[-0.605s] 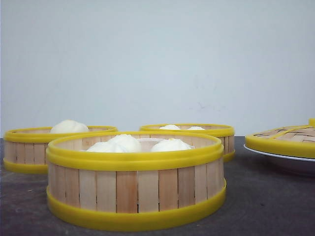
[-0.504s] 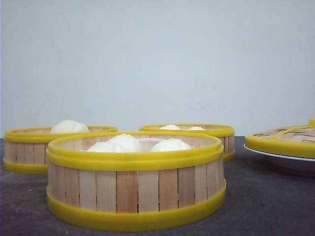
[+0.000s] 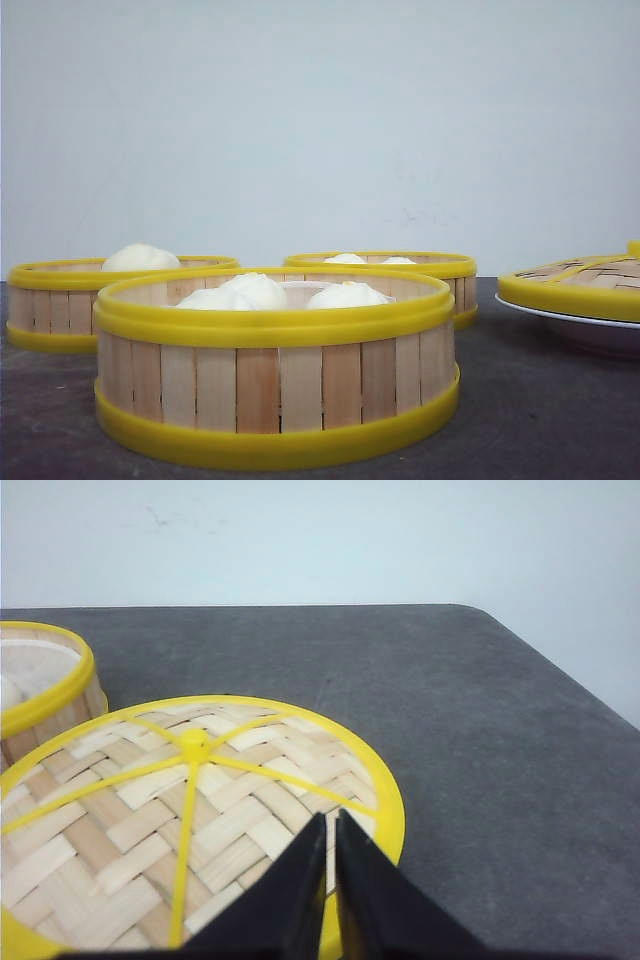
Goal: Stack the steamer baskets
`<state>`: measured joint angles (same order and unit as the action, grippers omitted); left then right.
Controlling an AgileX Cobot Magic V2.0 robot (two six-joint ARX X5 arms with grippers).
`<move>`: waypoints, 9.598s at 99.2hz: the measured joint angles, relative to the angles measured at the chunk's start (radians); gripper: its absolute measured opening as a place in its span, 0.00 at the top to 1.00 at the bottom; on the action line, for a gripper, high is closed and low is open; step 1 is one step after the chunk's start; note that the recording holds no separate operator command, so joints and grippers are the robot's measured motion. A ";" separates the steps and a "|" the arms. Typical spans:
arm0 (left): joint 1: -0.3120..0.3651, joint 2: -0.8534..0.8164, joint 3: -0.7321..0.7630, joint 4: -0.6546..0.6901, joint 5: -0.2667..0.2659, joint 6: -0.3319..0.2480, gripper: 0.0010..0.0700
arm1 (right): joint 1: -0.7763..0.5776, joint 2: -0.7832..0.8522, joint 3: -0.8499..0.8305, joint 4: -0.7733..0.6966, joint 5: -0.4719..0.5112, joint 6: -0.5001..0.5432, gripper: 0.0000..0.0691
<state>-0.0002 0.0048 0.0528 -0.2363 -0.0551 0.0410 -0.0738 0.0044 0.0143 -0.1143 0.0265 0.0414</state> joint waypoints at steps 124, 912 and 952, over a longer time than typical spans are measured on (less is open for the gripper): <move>0.000 0.000 0.000 0.000 0.000 -0.023 0.97 | 0.000 0.000 0.000 0.005 0.000 0.000 0.99; -0.378 0.380 0.681 -0.336 0.159 -0.243 0.32 | 0.667 1.585 1.271 -0.532 -0.058 0.015 0.65; -0.378 0.402 0.681 -0.337 0.101 -0.240 0.33 | 0.668 1.164 1.272 -0.491 -0.053 0.015 0.46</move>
<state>-0.3779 0.4068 0.7334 -0.5735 0.0456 -0.1989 0.5938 1.1687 1.2861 -0.6052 -0.0265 0.0563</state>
